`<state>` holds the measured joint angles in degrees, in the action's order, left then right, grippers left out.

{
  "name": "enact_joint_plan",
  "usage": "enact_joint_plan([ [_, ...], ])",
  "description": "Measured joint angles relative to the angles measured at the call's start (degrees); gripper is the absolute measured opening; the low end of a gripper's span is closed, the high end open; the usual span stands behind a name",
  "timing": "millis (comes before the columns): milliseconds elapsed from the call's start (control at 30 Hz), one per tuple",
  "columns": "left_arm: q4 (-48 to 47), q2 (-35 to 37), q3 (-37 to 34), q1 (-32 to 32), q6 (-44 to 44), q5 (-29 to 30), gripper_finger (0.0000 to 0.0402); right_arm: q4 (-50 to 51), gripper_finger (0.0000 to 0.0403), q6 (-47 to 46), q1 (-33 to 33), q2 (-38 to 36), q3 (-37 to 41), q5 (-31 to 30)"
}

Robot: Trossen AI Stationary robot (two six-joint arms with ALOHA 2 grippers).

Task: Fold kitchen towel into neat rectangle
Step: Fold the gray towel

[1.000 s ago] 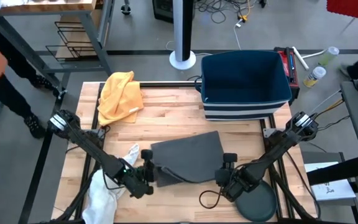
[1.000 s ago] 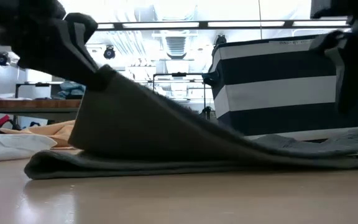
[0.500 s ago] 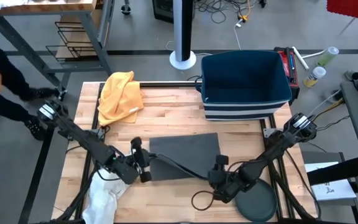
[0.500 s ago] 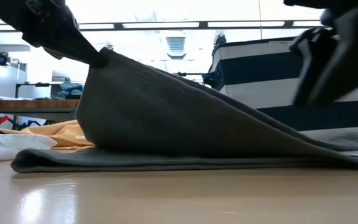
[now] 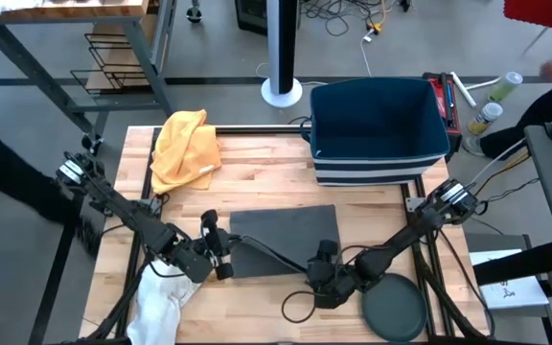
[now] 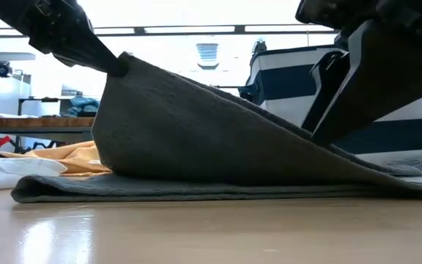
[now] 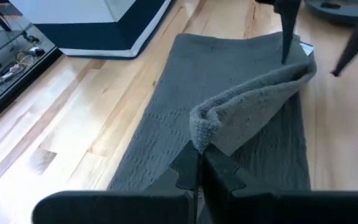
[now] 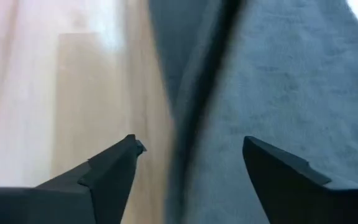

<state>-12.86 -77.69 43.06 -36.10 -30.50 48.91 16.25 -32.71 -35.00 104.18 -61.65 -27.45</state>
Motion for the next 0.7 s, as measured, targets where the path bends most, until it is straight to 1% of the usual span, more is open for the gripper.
enact_joint_plan([
  [67,-0.01,0.00,-0.01,0.08,0.30,0.14,0.0000,0.58,0.0294,0.27,0.07,1.03,0.01,0.44],
  [167,-0.07,0.00,-0.01,0.09,0.41,0.12,0.0000,1.68,0.0283,-0.69,0.17,2.67,0.00,0.47],
  [367,-0.17,0.00,-0.01,-0.24,0.28,-0.27,0.0000,10.42,0.0235,-6.18,-0.19,1.51,0.04,0.45],
  [500,-0.45,0.05,-0.01,-0.24,0.38,-0.29,0.0000,15.44,0.0202,-7.27,-0.87,1.07,0.02,1.21],
  [700,-0.62,0.64,-0.03,-0.24,0.39,-0.05,0.0000,17.03,0.0176,-7.36,-1.14,0.86,0.04,2.22],
])
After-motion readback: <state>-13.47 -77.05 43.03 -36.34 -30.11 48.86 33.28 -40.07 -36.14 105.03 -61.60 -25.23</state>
